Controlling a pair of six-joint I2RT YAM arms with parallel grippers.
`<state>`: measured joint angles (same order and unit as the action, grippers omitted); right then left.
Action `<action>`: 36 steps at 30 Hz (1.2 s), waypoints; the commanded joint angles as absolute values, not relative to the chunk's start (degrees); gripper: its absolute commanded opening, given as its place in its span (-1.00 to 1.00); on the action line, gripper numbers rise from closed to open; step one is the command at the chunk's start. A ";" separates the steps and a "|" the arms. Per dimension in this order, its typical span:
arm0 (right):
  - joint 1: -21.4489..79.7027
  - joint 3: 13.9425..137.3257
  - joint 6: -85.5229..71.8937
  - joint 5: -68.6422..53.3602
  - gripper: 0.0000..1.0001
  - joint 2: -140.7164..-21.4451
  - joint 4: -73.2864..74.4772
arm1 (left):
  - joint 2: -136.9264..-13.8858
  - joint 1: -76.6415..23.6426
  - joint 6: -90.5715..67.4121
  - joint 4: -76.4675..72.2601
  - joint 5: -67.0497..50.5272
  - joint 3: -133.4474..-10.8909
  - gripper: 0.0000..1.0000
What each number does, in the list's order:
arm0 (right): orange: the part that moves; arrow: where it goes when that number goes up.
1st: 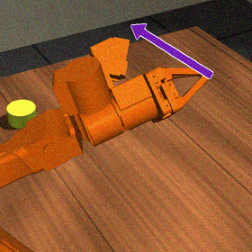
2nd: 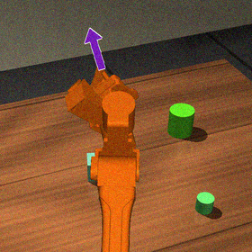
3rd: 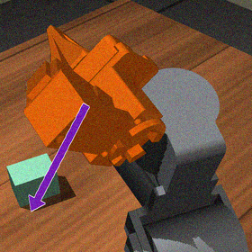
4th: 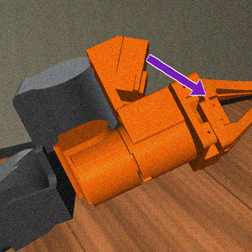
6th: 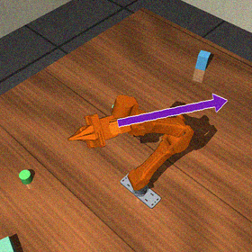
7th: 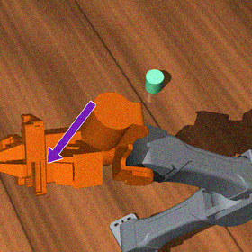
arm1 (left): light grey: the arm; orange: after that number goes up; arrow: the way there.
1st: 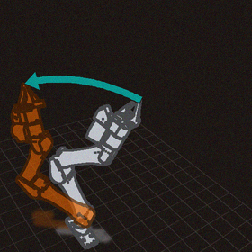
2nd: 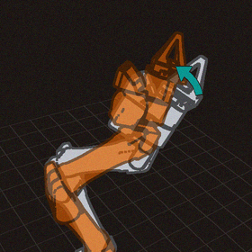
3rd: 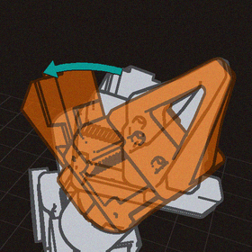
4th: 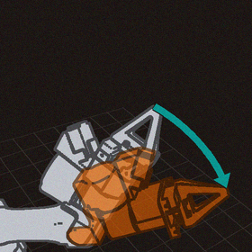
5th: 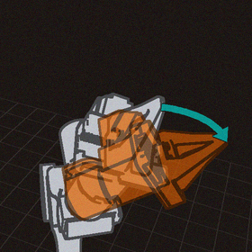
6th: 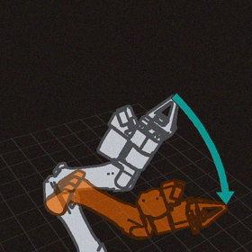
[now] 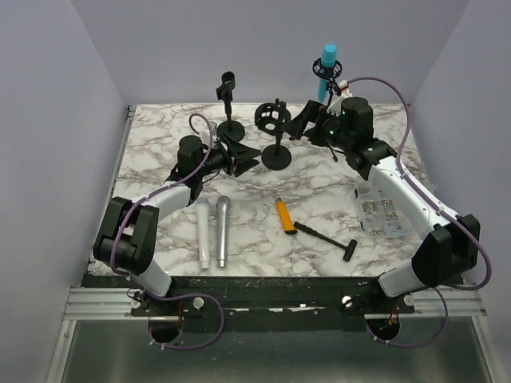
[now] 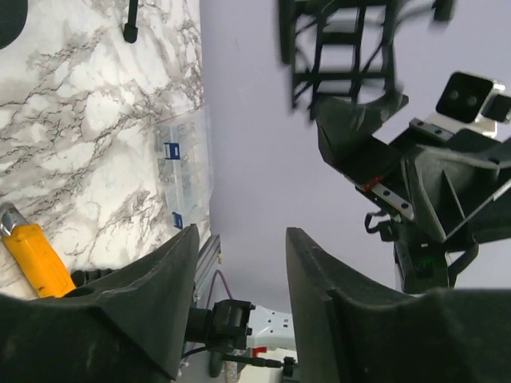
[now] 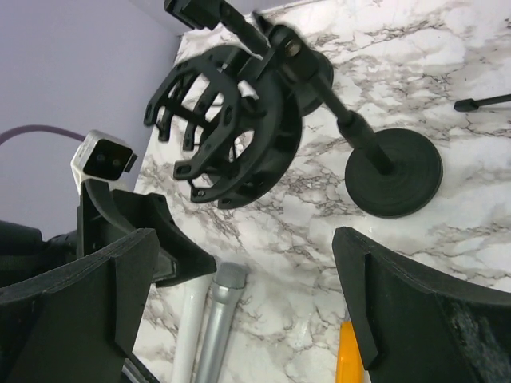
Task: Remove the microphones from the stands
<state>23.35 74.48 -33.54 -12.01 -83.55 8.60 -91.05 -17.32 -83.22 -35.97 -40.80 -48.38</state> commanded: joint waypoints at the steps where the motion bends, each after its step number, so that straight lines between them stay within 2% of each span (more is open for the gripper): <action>1: 21.49 78.76 -35.55 -17.40 1.00 -87.91 6.06 | -92.85 -16.10 -83.40 -38.57 -43.44 -50.69 0.04; 12: 18.28 82.07 -40.65 -20.41 1.00 -92.38 0.55 | -87.67 -14.85 -77.99 -37.26 -45.14 -46.55 0.13; 14: 18.24 84.19 -39.53 -20.74 1.00 -94.43 0.57 | -86.66 -14.82 -74.73 -35.76 -47.11 -46.85 0.26; 18: 18.24 90.49 -36.84 -21.39 1.00 -100.14 1.82 | -81.54 -14.68 -58.50 -20.24 -49.01 -50.03 0.38; 22: 18.25 94.30 -36.52 -23.39 0.99 -103.84 1.78 | -73.07 -14.60 -37.86 0.36 -41.44 -55.35 0.42; 25: 18.24 95.63 -36.20 -26.24 0.92 -105.50 0.54 | -68.27 -14.63 -27.52 10.90 -34.84 -59.66 0.43; 28: 18.27 96.63 -35.39 -26.72 0.79 -106.42 0.58 | -65.66 -14.50 -21.80 14.47 -31.17 -62.13 0.47; 31: 18.24 95.73 -35.14 -26.47 0.76 -106.55 0.53 | -64.87 -14.04 -20.01 15.44 -30.37 -63.72 0.57; 36: 18.28 95.38 -35.43 -27.39 0.58 -108.23 -1.50 | -62.41 -13.19 -19.54 11.22 -34.46 -60.96 0.57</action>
<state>18.37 94.37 -36.03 -25.04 -106.26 0.69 -64.03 -14.13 -24.47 10.02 -34.04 -63.68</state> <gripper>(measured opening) 0.826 0.778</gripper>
